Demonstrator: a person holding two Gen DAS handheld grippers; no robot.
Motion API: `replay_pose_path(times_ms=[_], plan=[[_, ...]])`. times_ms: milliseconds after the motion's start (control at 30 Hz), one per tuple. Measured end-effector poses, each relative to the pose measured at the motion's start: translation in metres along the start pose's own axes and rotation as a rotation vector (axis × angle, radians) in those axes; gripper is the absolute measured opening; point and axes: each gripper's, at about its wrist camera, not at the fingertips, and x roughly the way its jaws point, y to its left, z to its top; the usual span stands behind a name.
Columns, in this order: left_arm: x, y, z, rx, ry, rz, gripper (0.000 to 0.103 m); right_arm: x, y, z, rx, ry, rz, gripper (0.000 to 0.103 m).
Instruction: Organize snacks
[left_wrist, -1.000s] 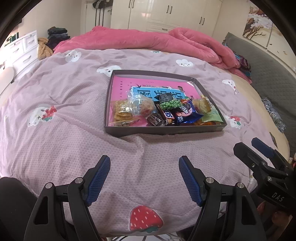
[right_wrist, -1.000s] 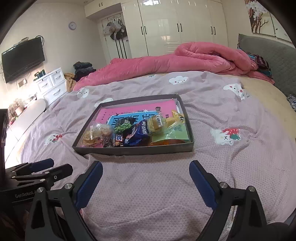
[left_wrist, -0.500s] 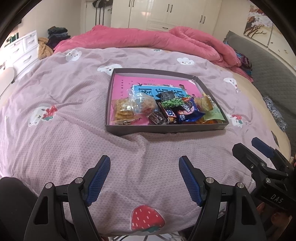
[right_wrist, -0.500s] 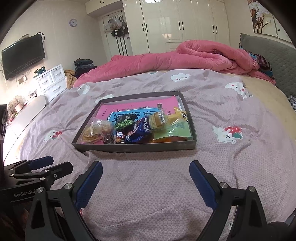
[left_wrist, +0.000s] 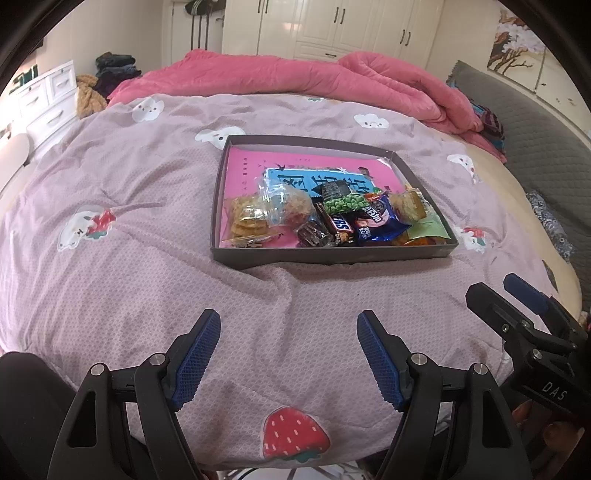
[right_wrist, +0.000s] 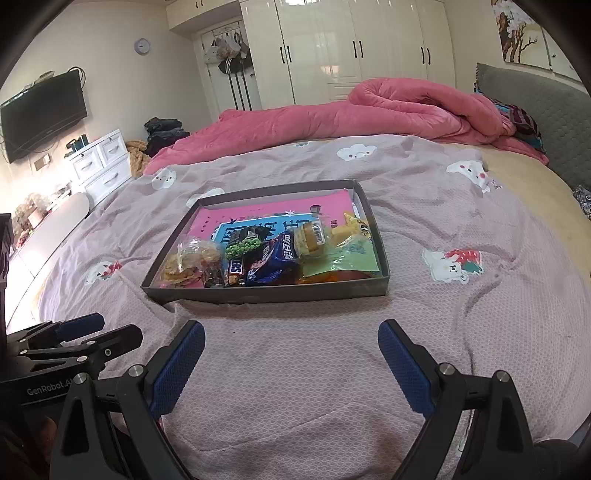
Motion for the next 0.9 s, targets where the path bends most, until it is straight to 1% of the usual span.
replay_pose_path(times_ms=[600,700,900], plan=[[-0.0012,0.0010,-0.0008,-0.002,0.003,0.015,0.078,-0.0001,-0.0011,-0.0002,0.004,0.003,-0.002,0.095],[-0.0013,0.0007,-0.0009,0.001,0.004,0.018,0.078,-0.0009,-0.0016,-0.0001,0.006,0.001,-0.001,0.099],[-0.0019,0.0003,-0.0004,0.004,0.005,0.023,0.078,-0.0009,-0.0010,0.0002,0.009,-0.006,0.000,0.100]])
